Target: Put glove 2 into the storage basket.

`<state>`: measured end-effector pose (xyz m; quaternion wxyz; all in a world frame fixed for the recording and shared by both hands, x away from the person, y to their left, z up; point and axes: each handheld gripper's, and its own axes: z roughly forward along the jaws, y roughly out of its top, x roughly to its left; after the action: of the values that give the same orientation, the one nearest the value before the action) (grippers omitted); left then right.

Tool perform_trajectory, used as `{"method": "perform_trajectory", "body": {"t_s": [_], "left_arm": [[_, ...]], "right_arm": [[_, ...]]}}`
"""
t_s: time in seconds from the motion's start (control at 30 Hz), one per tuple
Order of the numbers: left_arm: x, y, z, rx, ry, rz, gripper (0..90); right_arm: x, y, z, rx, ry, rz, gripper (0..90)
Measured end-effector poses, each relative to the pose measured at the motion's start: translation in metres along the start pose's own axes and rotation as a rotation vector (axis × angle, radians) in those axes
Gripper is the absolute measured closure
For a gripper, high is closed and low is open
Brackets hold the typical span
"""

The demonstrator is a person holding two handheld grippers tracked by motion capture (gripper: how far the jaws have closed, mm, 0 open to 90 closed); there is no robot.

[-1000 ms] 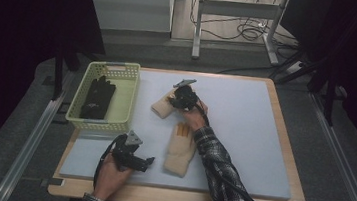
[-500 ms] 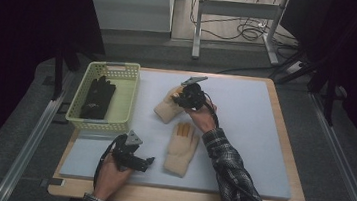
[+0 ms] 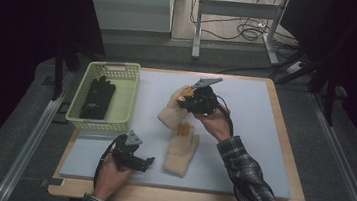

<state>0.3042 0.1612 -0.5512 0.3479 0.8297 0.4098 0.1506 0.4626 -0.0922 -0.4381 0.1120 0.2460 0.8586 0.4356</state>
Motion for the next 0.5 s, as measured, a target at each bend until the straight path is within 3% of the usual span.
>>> {"method": "perform_trajectory", "body": {"t_s": [0.27, 0.5], "left_arm": [[0.0, 0.0, 0.0, 0.0, 0.001, 0.002, 2.5], [0.0, 0.0, 0.0, -0.002, 0.003, 0.003, 2.5]], "right_arm": [[0.021, -0.013, -0.042, 0.0, 0.079, -0.029, 66.2], [0.046, -0.033, -0.065, 0.03, 0.147, -0.069, 66.1]]}}
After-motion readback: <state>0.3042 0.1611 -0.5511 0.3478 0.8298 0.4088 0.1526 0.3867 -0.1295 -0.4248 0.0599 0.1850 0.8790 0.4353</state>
